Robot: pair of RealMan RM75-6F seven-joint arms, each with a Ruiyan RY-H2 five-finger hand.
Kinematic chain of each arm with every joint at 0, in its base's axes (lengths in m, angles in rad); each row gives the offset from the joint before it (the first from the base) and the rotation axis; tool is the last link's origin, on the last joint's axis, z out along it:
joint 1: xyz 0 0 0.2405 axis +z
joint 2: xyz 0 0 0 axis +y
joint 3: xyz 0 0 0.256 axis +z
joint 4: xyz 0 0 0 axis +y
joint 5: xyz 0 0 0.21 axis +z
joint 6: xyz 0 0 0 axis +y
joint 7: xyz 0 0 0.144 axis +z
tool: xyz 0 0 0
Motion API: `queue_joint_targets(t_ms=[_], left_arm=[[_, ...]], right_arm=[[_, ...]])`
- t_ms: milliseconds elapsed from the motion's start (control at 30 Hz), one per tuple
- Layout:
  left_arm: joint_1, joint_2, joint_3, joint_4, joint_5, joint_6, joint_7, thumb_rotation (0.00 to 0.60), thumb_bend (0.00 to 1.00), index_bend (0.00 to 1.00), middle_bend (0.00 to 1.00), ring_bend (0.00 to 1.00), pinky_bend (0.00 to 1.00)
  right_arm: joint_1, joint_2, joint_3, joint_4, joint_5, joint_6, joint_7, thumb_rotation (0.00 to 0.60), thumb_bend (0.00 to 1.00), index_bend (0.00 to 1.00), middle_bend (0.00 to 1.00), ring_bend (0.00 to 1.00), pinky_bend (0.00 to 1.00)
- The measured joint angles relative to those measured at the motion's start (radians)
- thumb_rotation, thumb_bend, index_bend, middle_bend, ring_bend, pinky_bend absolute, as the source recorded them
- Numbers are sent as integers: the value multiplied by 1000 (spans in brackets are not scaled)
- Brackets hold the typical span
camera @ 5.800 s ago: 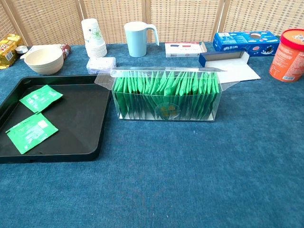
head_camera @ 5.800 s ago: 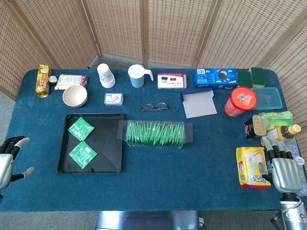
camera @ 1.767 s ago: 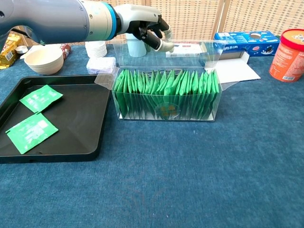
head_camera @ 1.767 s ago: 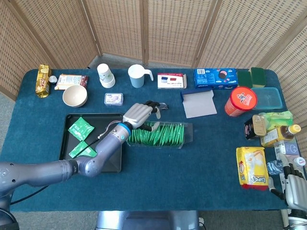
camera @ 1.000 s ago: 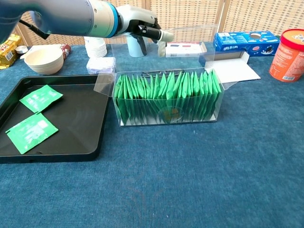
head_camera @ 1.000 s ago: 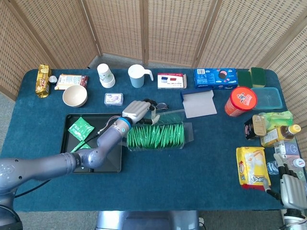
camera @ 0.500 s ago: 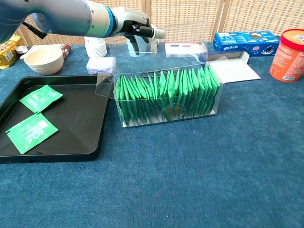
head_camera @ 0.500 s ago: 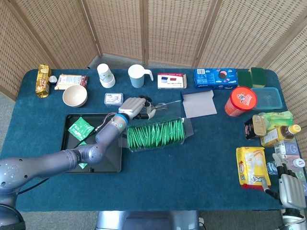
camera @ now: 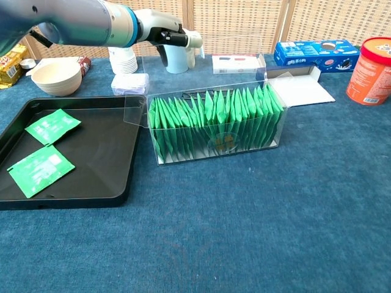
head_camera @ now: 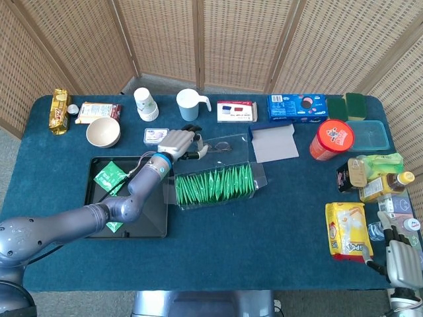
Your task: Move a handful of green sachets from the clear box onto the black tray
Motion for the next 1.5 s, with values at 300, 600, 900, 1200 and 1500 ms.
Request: queue_joint_targets(t_ms=[300, 600, 900, 1200, 1500], left_arm=[[23, 8, 17, -50, 106, 181, 63, 113, 392, 8, 0, 0, 258], [111, 118, 4, -230, 398, 324, -39, 537, 303, 145, 0, 0, 204], [165, 243, 56, -348, 800, 338, -160, 600, 302, 281, 0, 0, 164], [137, 232, 83, -367, 859, 219, -116, 600, 286, 281, 0, 0, 121], [97, 145, 85, -319, 812, 128, 21, 600, 279, 282, 0, 0, 119]], right_arm=[[-1, 0, 1, 3, -8, 6, 10, 600, 413, 0, 111, 115, 262], [1, 1, 3, 3, -18, 12, 15, 600, 412, 0, 111, 115, 262], [4, -4, 4, 3, -24, 16, 14, 600, 413, 0, 112, 115, 262], [0, -7, 4, 15, -18, 16, 27, 600, 412, 0, 112, 115, 262], [-6, -11, 5, 32, -11, 16, 45, 600, 413, 0, 111, 115, 262]])
